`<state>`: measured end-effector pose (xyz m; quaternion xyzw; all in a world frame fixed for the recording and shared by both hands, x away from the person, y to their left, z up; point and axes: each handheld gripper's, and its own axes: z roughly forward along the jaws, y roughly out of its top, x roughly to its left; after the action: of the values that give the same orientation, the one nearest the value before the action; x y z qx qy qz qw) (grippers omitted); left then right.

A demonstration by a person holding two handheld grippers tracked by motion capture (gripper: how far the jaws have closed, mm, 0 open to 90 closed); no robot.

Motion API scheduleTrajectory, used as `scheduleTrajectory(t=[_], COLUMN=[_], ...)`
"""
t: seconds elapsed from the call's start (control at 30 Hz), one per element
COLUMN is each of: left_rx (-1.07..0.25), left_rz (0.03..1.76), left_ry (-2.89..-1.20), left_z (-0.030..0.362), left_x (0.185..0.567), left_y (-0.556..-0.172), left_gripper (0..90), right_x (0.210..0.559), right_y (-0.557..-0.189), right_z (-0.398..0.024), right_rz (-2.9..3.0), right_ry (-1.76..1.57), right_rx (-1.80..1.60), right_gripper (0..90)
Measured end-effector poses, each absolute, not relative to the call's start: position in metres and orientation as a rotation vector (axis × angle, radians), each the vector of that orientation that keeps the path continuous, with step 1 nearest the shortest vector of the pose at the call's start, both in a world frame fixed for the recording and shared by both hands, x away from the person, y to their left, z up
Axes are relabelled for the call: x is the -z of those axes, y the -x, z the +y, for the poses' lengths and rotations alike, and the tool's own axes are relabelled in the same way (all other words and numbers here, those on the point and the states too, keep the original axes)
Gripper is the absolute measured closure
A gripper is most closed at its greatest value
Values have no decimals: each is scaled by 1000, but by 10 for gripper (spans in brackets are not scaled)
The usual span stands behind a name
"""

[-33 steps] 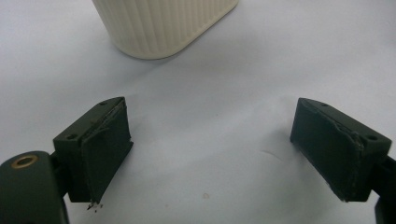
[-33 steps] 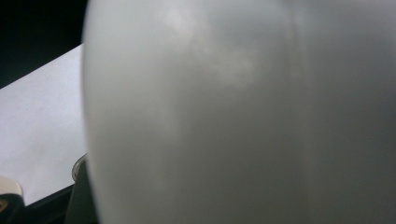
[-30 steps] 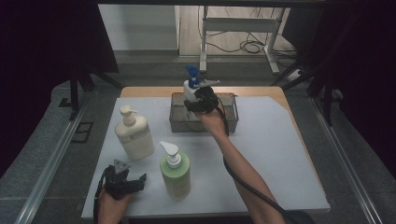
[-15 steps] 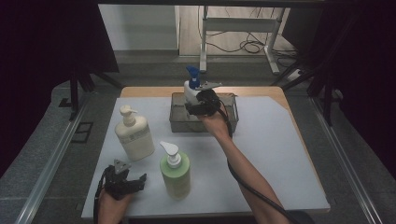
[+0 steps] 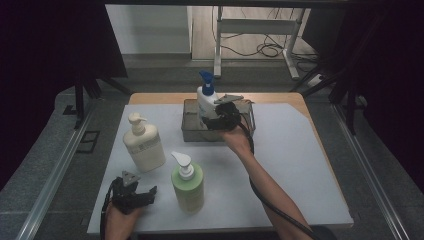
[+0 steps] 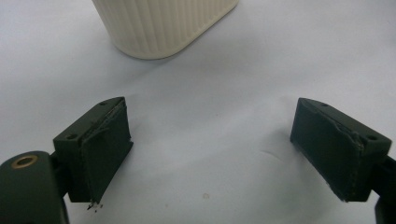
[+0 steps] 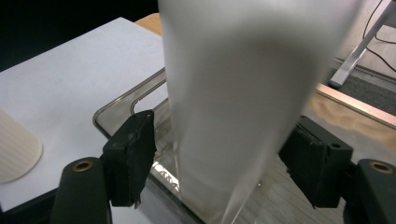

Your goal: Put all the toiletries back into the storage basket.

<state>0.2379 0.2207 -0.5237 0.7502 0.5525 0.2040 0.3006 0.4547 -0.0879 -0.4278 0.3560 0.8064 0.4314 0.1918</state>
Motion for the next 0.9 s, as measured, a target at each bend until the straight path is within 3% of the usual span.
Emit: scheduleTrajectory(t=[0.63,0.9], left_rx=[-541,-542], left_rz=[1467,1467], left_ry=[-1992,-1992], left_z=[221,221], left_x=[524,524], left_y=[-238,-238], left_gripper=[119,118], right_x=[437,439], right_y=[-442,-449], right_z=[-120,-133], right_rz=[2307,2312], right_ry=[-1032,-1082], right_rx=[-1197,-1197], right_gripper=[464,678])
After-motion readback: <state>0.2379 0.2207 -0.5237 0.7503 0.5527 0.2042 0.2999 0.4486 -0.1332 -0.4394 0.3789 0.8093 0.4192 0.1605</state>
